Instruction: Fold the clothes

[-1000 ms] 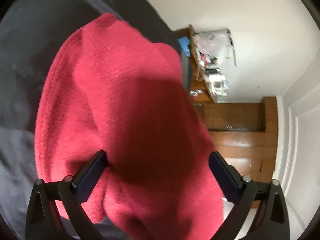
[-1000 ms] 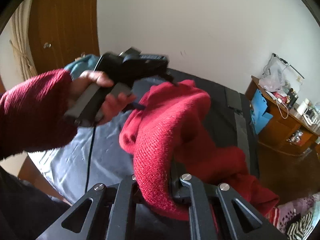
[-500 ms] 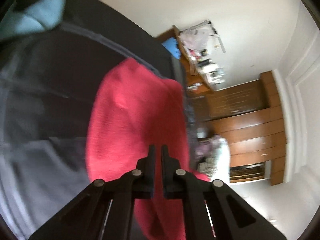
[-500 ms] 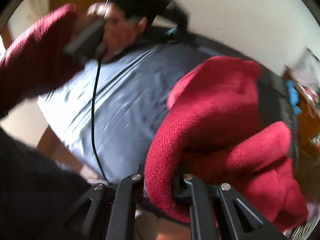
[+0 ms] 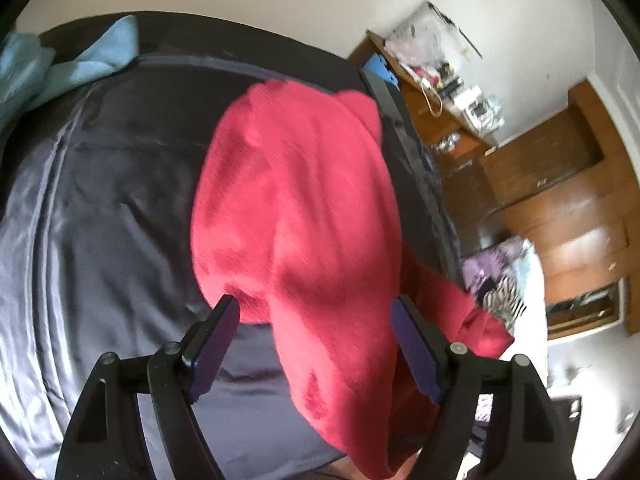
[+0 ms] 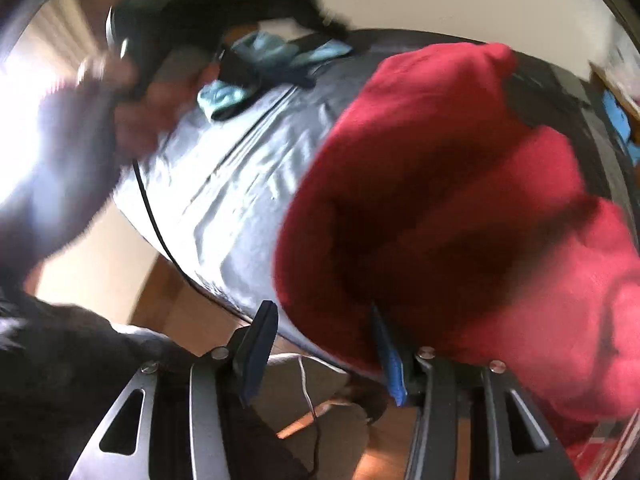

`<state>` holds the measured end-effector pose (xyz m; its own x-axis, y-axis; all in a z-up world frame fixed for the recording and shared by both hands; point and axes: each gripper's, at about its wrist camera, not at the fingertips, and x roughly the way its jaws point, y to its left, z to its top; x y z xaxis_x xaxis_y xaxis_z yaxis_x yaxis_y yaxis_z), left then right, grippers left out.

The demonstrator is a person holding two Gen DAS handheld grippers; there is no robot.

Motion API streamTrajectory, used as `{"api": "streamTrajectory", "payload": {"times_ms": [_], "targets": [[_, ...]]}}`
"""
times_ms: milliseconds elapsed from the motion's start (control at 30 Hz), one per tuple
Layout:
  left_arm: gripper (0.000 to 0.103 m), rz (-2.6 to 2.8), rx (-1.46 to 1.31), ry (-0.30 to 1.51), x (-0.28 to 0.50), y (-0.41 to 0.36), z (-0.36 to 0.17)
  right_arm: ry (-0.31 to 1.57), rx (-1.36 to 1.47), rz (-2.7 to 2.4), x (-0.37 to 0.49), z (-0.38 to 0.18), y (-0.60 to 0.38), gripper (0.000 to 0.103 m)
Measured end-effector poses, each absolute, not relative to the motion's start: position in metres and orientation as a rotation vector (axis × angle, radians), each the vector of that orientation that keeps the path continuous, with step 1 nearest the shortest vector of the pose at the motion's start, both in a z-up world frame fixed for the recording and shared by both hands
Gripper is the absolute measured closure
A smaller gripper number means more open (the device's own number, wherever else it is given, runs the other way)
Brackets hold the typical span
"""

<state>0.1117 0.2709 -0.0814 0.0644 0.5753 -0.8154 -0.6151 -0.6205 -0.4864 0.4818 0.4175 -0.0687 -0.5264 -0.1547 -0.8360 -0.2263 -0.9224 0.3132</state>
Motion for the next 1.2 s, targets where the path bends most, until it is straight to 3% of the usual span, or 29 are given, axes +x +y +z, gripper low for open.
{"api": "streamTrajectory", "payload": {"times_ms": [300,500,667,700,733,833,1033,1200], "targets": [[0.022,1.746,-1.45,0.109,0.143,0.274,-0.081,0.905,-1.157,2.546,0.542,-0.032,0.518,0.053],[0.022,1.792,-1.473,0.082,0.143,0.255,-0.084,0.904,-1.111,2.615,0.494,-0.035,0.55,0.053],[0.022,1.841,-1.5,0.052,0.139,0.231,-0.085,0.922,-1.238,2.558,0.447,-0.072,0.575,0.054],[0.022,1.851,-1.508,0.043,0.138,0.225,-0.086,0.964,-1.275,2.55,0.442,-0.08,0.577,0.061],[0.022,1.86,-1.516,0.035,0.137,0.22,-0.087,1.007,-1.312,2.541,0.436,-0.089,0.578,0.078],[0.022,1.886,-1.544,0.008,0.133,0.205,-0.091,1.108,-1.349,2.609,0.432,-0.093,0.567,0.088],[0.022,1.879,-1.566,-0.008,0.131,0.204,-0.095,1.157,-1.354,2.842,0.435,-0.066,0.522,0.09],[0.022,1.841,-1.545,0.017,0.136,0.216,-0.091,1.002,-1.439,2.876,0.44,-0.067,0.486,0.09]]}}
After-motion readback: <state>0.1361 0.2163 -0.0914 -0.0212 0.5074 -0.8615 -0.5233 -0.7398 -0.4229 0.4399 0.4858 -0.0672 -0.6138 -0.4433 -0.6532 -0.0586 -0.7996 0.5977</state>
